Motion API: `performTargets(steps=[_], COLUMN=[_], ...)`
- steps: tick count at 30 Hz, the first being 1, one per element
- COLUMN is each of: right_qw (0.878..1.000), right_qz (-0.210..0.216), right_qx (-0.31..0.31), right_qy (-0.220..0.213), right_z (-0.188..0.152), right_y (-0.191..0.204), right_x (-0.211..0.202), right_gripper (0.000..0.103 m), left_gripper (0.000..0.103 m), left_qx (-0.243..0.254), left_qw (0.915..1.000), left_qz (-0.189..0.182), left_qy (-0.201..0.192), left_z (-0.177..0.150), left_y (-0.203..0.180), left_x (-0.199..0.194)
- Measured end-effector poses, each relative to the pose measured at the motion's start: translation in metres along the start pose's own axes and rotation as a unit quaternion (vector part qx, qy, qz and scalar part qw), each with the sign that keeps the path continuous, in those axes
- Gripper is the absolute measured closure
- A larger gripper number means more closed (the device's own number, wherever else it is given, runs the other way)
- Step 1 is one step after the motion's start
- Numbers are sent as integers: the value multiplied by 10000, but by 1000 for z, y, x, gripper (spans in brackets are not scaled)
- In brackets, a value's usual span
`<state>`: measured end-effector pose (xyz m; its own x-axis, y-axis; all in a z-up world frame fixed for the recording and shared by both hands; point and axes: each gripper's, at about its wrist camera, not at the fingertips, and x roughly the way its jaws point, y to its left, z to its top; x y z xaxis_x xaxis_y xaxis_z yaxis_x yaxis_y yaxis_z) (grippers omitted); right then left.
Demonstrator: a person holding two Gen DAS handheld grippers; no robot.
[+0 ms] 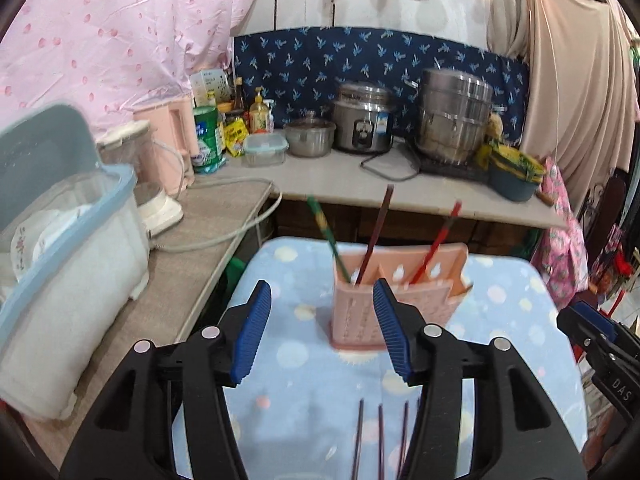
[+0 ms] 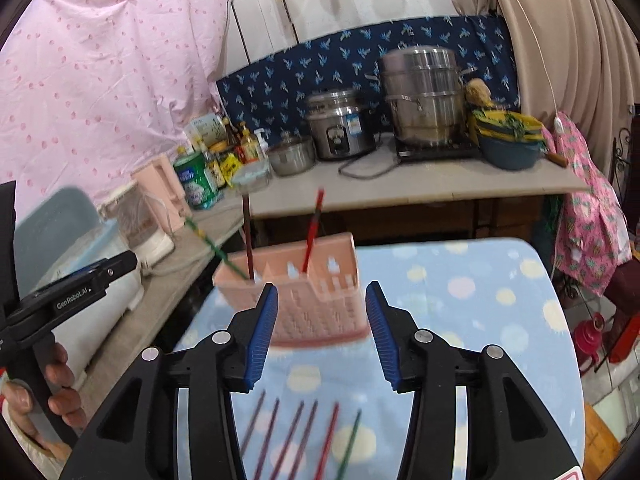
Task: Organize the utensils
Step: 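Drop both chopsticks into the pink basket by opening both tools, then move both open tools back down toward the remaining chopsticks, then grasp the green chopstick with the right tool while the left tool grasps the brown chopstick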
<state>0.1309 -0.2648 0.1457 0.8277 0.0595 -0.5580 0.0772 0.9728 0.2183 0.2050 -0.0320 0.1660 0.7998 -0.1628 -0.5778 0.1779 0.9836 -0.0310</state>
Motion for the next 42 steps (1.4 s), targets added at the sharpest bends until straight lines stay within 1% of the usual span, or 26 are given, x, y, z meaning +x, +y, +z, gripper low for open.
performTargets(steps=[1,2,4,8,11,13,16,19,24,32,37,42], right_qw=[10000,10000,9996,9969,9939,9919,9890,9873,9850,9835,9821,9820], right_qz=[-12,-12,-103,-371,-407,-444,-466,-467,-483,-516,-529,-589], right_qx=[-13,-13,-64,-391,-461,-505,-533,-494,-494,-517,-523,-613], right_qy=[94,94,259,574,918,1080,1301,1434,1581,1656,1728,1686], right_z=[-12,-12,-35,-88,-126,-146,-172,-190,-210,-219,-225,-229], right_y=[0,0,0,7,8,9,10,10,12,15,16,18], right_x=[-2,-2,-5,-10,-9,-9,-8,-9,-7,-5,-4,-5], right_gripper=[58,58,58,58,58,58,58,58,58,62,67,69], left_gripper=[52,52,52,52,52,52,52,52,52,52,52,52], left_qx=[-2,-12,-15,70,64,80,93,116,139,177,199,241], left_qw=[10000,9998,9994,9978,9962,9948,9928,9914,9900,9881,9870,9860], left_qz=[-2,-3,-14,3,2,7,-25,-43,-82,-148,-175,-213], left_qy=[88,177,357,657,871,1017,1190,1299,1403,1519,1582,1635], left_z=[-10,-20,-46,-89,-119,-139,-161,-179,-195,-212,-219,-225], left_y=[1,2,5,6,8,9,9,8,6,2,0,-3], left_x=[0,0,0,0,0,0,0,-1,-5,-9,-11,-11])
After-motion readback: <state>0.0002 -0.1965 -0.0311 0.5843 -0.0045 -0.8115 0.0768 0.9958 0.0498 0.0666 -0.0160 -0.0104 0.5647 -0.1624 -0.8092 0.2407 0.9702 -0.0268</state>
